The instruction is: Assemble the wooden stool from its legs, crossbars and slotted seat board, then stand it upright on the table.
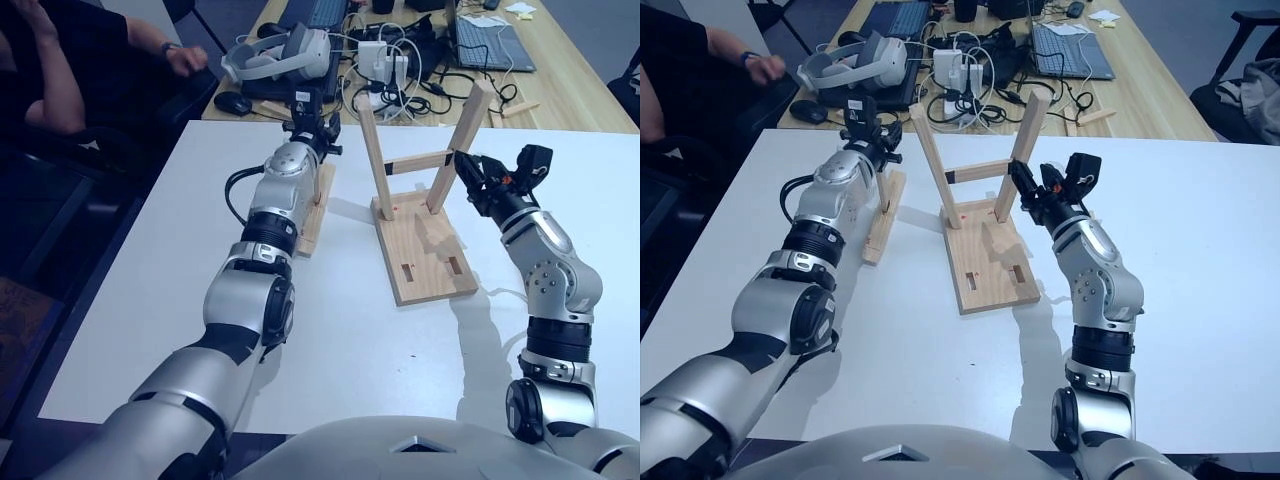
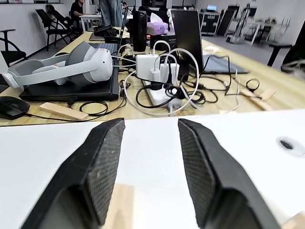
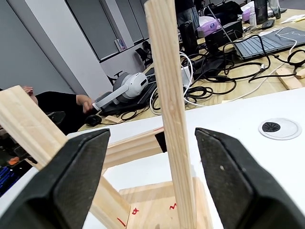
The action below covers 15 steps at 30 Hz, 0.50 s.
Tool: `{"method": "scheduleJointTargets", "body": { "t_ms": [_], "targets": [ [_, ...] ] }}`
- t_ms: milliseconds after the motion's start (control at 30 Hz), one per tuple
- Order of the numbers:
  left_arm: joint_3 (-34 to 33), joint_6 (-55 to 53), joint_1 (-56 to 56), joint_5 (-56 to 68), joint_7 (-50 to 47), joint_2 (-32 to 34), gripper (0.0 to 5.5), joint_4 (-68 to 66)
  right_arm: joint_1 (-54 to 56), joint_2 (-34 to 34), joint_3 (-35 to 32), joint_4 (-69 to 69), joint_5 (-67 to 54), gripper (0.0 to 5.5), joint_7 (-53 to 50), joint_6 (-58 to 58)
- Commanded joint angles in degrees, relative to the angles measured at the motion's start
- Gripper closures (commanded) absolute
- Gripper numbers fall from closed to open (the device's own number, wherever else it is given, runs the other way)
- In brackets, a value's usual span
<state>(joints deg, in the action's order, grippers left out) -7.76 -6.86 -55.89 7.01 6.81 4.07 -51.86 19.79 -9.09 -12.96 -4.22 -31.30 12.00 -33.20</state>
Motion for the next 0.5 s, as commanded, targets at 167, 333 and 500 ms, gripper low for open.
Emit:
{"method": "scheduleJointTargets", "body": {
  "t_ms": [167, 333, 500],
  "targets": [
    [-3.75, -0.42, -3.26, 0.82, -3.83, 5.55, 3.43, 2.33, 1.39, 0.06, -1.74, 1.12, -1.18, 2.22, -0.87, -0.98],
    [0.13, -6.64, 4.93, -3.01, -1.12, 9.89, 3.43, 3.82, 0.61, 0.60, -1.89, 0.20, -1.55, 2.22, -1.17, -1.00],
    [3.16, -11.66, 9.88, -2.76, 1.48, 6.97, 3.43, 11.36, -0.25, 0.71, -1.90, 0.02, -1.73, 2.22, -0.79, -0.95]
  ]
}}
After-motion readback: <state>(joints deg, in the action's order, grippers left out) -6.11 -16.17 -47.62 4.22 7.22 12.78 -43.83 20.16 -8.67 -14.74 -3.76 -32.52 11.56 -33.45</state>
